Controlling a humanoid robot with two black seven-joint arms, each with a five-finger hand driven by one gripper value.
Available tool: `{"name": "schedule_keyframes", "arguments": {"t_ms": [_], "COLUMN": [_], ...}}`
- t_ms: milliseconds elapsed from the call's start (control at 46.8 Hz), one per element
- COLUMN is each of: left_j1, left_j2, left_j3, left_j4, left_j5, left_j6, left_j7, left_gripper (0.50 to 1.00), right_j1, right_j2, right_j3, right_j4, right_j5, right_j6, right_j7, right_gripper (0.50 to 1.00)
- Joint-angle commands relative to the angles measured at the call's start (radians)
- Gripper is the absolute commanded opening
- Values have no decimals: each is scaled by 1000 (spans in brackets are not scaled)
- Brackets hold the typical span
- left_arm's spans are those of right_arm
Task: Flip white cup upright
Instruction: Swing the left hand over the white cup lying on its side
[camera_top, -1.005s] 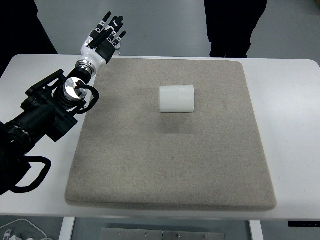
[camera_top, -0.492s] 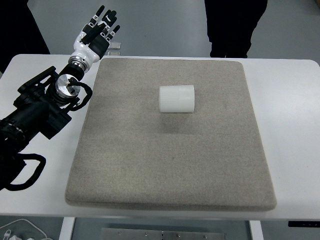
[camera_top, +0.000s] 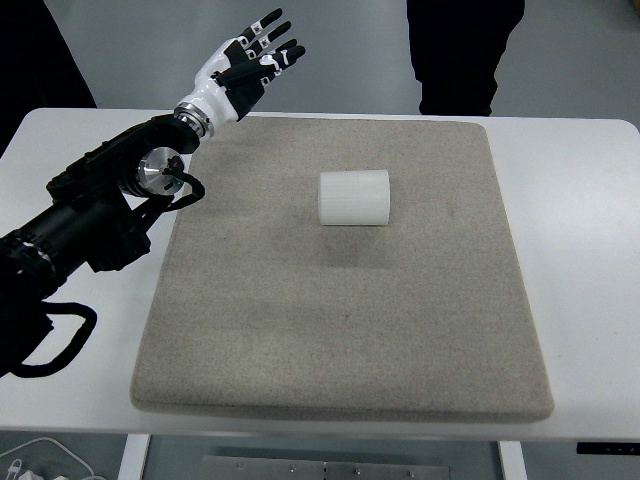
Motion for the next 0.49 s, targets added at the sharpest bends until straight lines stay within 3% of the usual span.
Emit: {"name": "schedule_keyframes", "arguments": {"t_ms": [0,299,471], "left_j1": [-15,-95,-128], "left_j2": [3,51,92], "left_j3": [32,195,264], "left_j4": [-14,-86,-196], "left_j5": [74,230,299], "left_j6": [3,4,44], "left_j7": [3,15,95], "left_gripper": [992,988,988], "right_j1": [-1,-1,-1], "right_j2": [0,0,0], "right_j3": [0,0,0], "right_j4": [0,0,0], "right_j5": [0,0,0], "right_j6": [0,0,0], "right_j7": [1,1,1], "right_gripper": [930,930,930]}}
